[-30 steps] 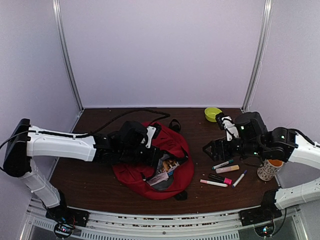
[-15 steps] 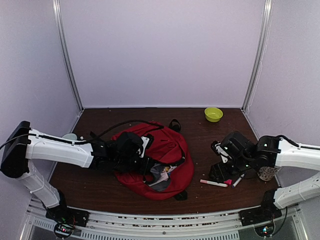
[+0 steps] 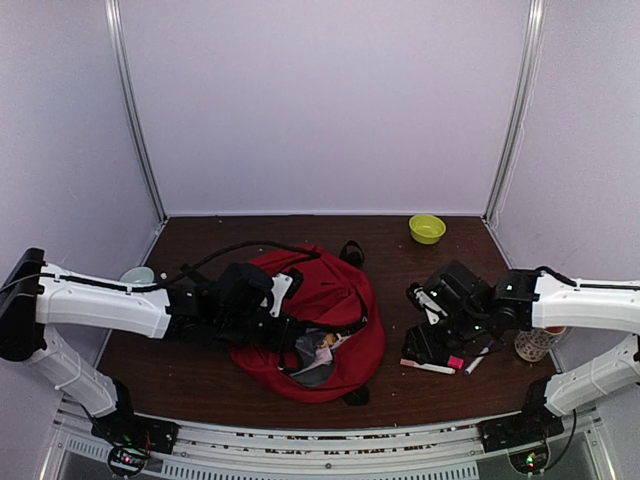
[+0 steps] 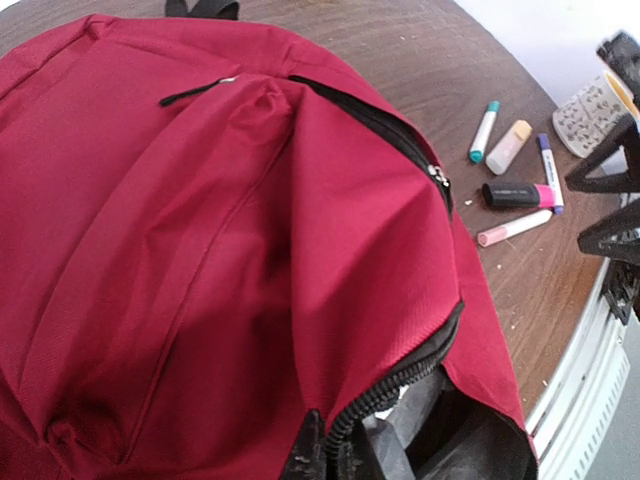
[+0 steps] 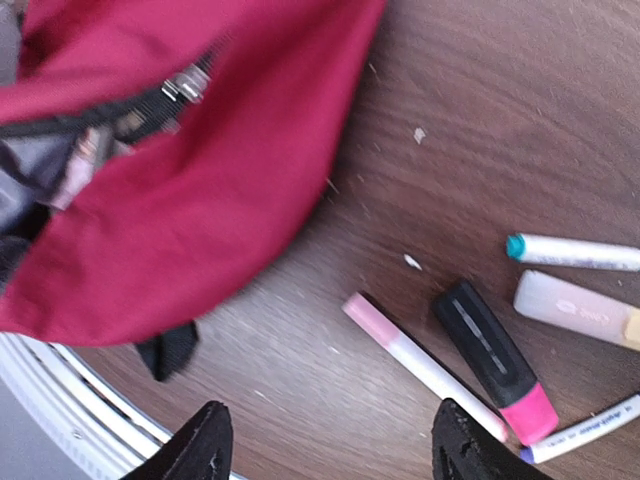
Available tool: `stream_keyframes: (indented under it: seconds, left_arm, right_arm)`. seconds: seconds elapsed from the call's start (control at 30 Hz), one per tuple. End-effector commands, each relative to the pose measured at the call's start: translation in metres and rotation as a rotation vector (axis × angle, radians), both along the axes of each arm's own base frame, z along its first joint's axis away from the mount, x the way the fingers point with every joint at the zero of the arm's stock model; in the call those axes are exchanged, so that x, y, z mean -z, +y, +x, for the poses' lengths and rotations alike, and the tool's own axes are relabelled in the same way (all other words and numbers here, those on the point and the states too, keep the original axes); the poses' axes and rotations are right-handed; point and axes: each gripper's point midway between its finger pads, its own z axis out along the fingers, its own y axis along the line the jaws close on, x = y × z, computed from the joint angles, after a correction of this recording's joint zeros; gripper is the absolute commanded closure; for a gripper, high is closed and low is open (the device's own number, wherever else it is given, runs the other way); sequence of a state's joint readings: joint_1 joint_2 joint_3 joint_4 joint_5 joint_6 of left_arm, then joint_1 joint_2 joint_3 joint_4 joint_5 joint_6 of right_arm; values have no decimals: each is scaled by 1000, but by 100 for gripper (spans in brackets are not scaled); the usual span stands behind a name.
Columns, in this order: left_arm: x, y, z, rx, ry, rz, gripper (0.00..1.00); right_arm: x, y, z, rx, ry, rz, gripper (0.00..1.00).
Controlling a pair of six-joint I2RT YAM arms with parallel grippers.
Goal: Pack the student bag
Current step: Place the largest pocket of the bag in the student bag.
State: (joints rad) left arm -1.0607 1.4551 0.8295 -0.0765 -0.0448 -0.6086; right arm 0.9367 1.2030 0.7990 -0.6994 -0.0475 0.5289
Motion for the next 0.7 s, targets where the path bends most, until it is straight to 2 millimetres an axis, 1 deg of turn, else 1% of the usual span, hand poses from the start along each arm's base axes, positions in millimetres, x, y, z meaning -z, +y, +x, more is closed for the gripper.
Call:
stream_keyframes:
  seconds: [0.0,0.07,0.13,0.2,0.23,0.3,0.37,0.43,0.5,0.57,0.63,0.67]
  left_arm:
    - [-23,-29,-11,122,-24,-69,99]
    - [-30,-36,-12,138,-31,-83,93]
    - [-40,-41,-13,144,-44,-97,85]
    - [-48,-40,-14,135,-58,-94,77]
    - [-54,-40,-15,134,-69,-95,71]
    - [-68,-40,-18,139,-93,-97,60]
    - [-84,-43,-22,154,-122,-98,53]
    - [-97,-48,-23,170,-144,-96,51]
    - [-102,-54,-21,173,-151,-92,50]
    - [-102,-62,-17,174,-151,-84,51]
    - [-96,-74,-13,177,-135,-83,53]
    - [-87,-82,-11,178,-116,-74,54]
  right_arm:
    - [-40,37,16,29,-68,216,31]
    - [-50,51,22,38,-75,281,32]
    - [-59,58,29,56,-90,308,32]
    - [-68,59,41,91,-132,305,32]
    - [-72,58,48,111,-156,304,32]
    - [-81,54,62,160,-197,315,32]
    - [-89,50,76,208,-234,338,32]
    - [-95,42,88,253,-271,343,33]
    - [-99,32,96,288,-305,331,33]
    - [-99,21,102,317,-334,314,33]
    - [-98,9,105,339,-347,300,33]
    - [-97,3,106,350,-348,293,33]
